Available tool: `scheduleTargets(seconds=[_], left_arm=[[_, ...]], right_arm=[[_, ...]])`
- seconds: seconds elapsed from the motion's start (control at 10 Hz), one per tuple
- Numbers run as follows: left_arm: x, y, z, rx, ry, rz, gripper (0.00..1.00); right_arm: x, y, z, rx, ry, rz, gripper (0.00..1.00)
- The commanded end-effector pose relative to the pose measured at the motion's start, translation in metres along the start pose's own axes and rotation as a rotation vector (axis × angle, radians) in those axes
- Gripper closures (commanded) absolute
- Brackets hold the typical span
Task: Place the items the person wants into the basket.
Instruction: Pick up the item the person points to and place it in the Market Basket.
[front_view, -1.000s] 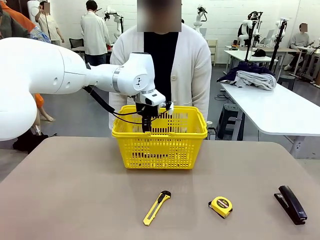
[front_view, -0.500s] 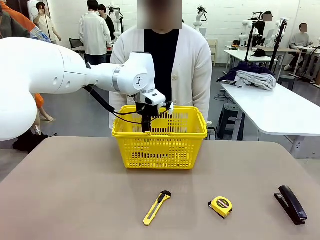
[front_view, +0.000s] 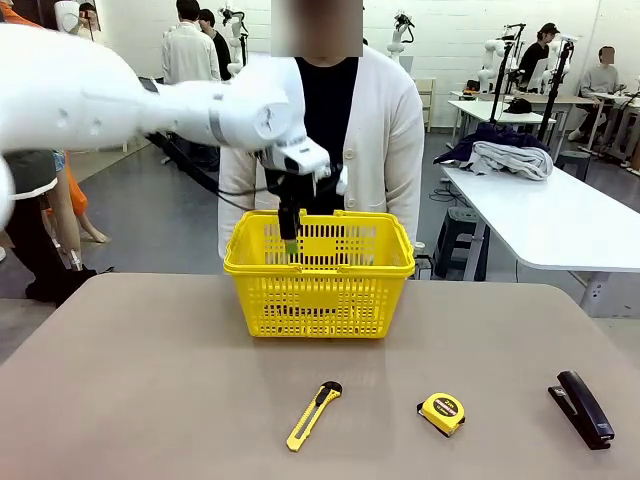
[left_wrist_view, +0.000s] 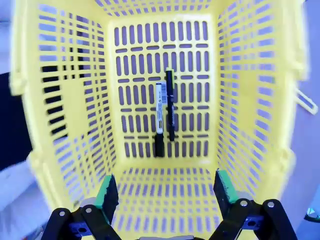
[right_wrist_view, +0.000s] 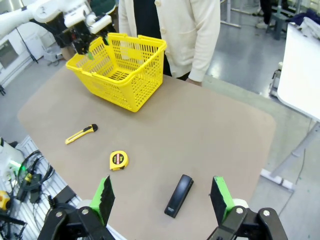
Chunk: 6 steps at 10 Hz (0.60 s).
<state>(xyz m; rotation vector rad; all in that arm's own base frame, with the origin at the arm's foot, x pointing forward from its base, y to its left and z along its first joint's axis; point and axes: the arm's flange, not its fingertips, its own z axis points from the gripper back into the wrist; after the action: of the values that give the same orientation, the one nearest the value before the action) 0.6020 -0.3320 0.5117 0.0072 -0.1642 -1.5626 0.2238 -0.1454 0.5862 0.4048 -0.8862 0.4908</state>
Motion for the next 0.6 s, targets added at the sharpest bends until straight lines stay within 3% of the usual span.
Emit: scheduleTargets(seconds=[0.0, 0.5], left_arm=[[-0.055, -0.069, 0.043, 0.036, -0.068, 0.026, 0.02], [-0.191, -0.169, 0.088, 0.145, -0.188, 0.222, 0.02]], right_arm=[[0.000, 0.000, -0.002, 0.005, -0.006, 0.000, 0.00], [0.000, 0.000, -0.002, 0.005, -0.006, 0.000, 0.00]])
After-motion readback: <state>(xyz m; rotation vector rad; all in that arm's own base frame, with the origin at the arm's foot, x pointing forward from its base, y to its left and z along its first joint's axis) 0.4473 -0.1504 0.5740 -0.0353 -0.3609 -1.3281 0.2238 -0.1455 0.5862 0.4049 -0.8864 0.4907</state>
